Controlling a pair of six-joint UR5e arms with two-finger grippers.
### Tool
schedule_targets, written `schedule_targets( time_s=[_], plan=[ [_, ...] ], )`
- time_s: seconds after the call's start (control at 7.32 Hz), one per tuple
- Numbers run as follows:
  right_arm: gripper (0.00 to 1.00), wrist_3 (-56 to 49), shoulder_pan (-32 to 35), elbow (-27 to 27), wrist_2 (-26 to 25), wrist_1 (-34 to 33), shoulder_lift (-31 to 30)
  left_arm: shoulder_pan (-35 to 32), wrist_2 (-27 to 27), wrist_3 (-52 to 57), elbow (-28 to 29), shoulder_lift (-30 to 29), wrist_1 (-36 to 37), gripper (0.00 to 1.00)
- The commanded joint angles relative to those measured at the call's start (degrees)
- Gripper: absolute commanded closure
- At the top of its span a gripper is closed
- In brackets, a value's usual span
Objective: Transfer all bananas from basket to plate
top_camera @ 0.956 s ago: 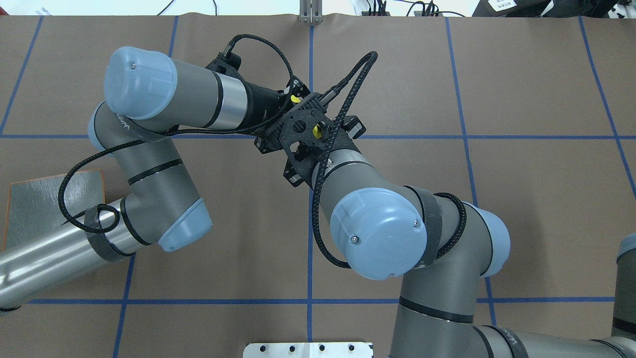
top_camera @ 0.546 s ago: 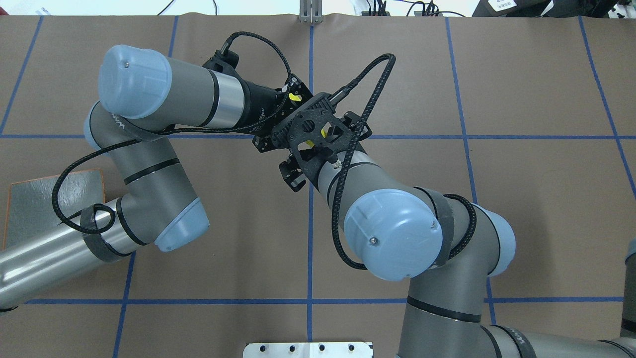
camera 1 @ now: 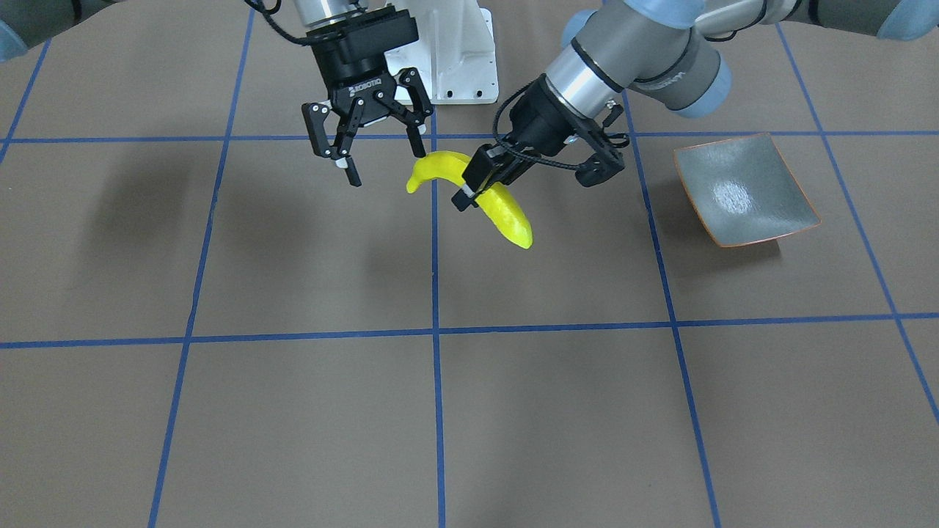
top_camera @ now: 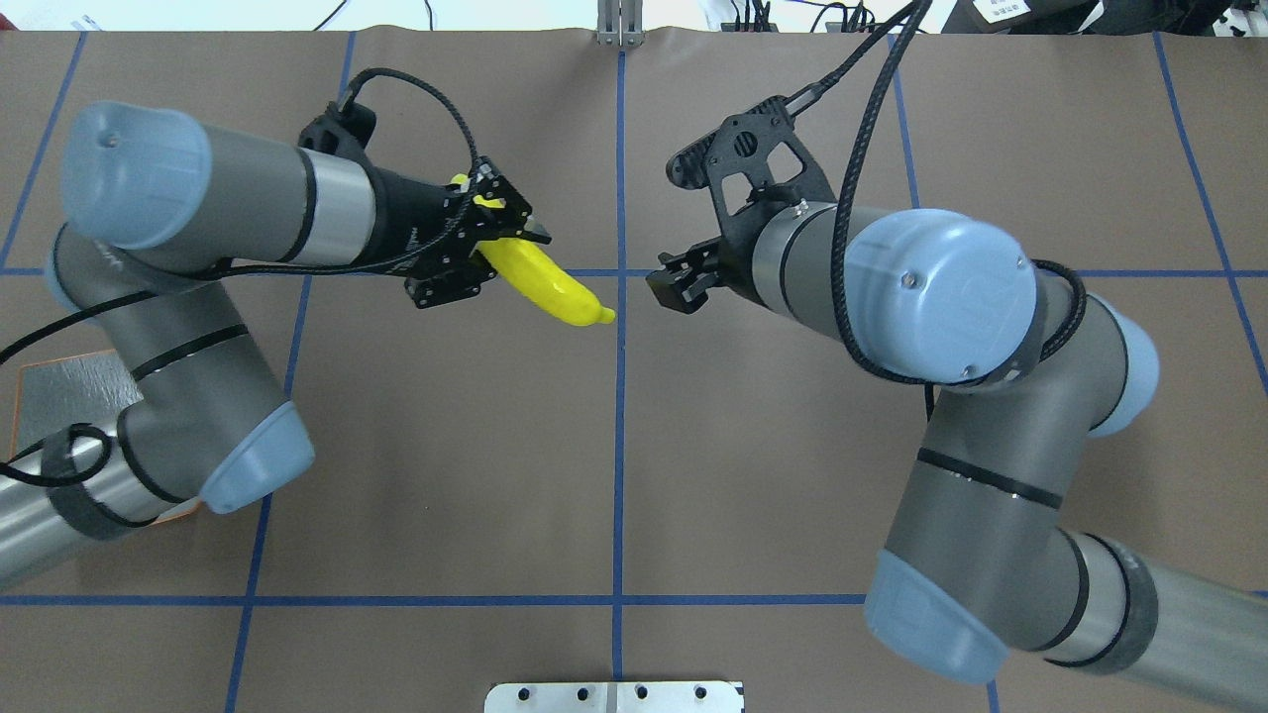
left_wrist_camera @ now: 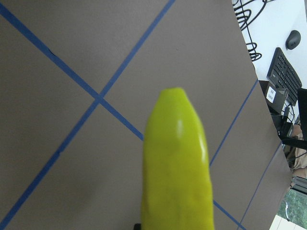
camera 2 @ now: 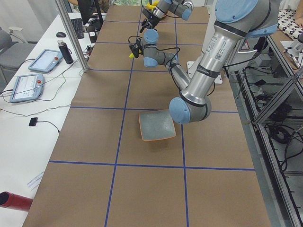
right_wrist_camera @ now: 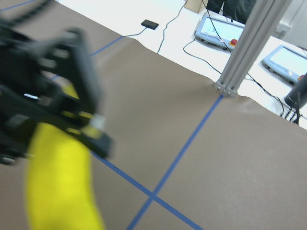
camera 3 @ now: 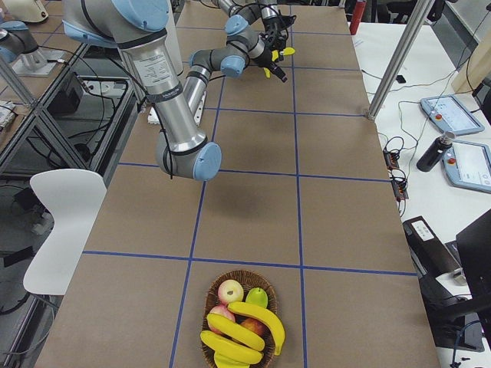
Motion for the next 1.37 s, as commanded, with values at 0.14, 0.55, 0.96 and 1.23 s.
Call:
schedule_targets(
  time_s=[0.14,0.55,0.96,1.23],
  plan=[
    [0.00,-4.0,16.2,-2.9,23.5,-1.1,-4.2,-6.1,-7.9,3.6,-10.9,16.4,-0.5,1.00],
    [0.00,-17.7,25.7,-7.9,30.3,-3.2,-7.0,-6.7,-12.6,23.0,-12.2,32.9,-6.7,1.00],
    [0.00,-33.0,35.3,-10.8,40.3,-8.6,-8.7,-8.3,-15.0,43.4,-9.4,41.8,-8.2,1.00],
    [0.00,-38.7,37.6,-11.5,42.4,-8.7,-10.4,-8.9,-14.9,48.2,-5.8,41.5,-8.2,0.94]
  ],
)
